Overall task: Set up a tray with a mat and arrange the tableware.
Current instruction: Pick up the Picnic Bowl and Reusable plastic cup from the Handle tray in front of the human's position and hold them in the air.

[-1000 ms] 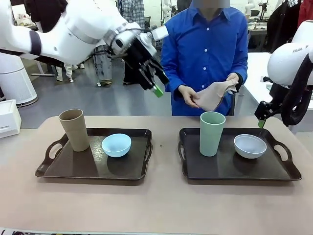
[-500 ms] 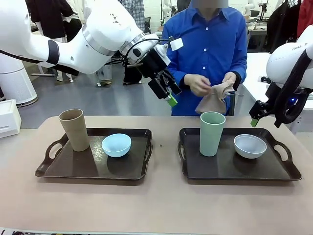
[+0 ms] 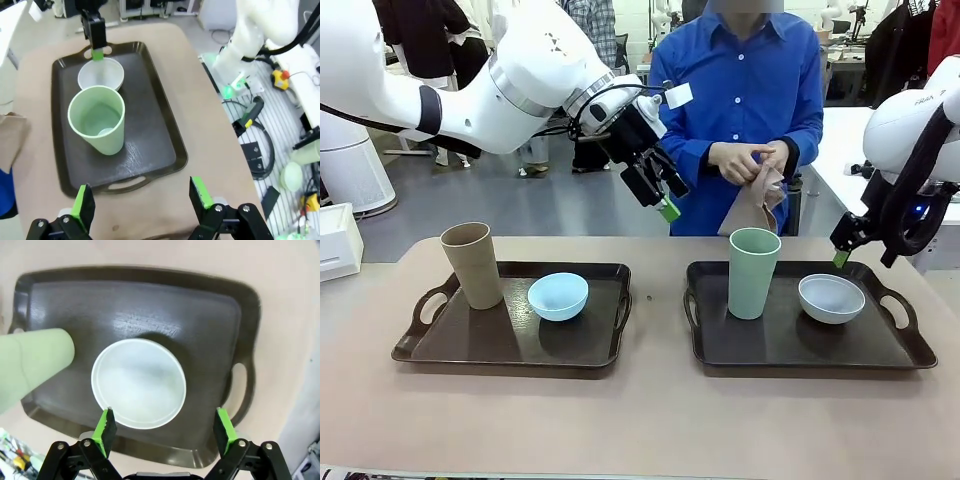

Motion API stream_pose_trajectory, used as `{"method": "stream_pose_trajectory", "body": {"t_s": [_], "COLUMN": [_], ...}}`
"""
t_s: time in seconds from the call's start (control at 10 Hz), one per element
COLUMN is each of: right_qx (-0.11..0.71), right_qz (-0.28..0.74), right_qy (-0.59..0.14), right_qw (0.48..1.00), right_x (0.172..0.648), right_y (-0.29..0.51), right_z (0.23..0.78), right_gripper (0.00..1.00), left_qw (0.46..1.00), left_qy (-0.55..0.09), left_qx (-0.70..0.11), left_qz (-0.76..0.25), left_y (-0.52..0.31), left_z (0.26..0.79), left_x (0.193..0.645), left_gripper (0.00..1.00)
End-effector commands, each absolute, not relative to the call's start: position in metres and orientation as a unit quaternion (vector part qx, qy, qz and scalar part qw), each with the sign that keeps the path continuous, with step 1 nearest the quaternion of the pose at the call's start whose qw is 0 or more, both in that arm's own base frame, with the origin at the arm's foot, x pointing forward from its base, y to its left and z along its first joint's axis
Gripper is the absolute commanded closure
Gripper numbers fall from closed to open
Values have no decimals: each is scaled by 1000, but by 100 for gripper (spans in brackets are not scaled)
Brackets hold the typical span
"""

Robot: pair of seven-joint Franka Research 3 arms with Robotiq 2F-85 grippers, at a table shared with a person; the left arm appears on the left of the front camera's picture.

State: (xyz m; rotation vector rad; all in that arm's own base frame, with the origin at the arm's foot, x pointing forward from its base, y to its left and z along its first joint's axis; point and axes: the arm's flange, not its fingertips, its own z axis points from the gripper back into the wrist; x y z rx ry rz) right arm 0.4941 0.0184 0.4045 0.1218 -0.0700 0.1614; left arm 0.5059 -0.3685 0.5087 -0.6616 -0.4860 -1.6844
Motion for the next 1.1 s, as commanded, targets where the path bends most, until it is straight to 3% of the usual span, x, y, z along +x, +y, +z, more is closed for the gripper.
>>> {"method": "stream_pose_trajectory", "body": {"t_s": [0.0, 0.5, 1.0], "right_qx": [76, 92, 88], "right_qz": [90, 88, 106], "right_qy": [-1, -7, -32], "right_qw": [993, 992, 990], "right_x": [501, 509, 525], "right_y": [13, -5, -11], "right_z": [392, 358, 338], "right_gripper": [0, 0, 0], "left_qw": [600, 611, 617], "left_qy": [-241, -291, -333], "left_qx": [-328, -230, -223], "left_qz": [-689, -699, -678], "left_y": [-372, -404, -403], "left_z": [483, 408, 370], "left_x": [507, 503, 517], "left_gripper": [0, 0, 0]}}
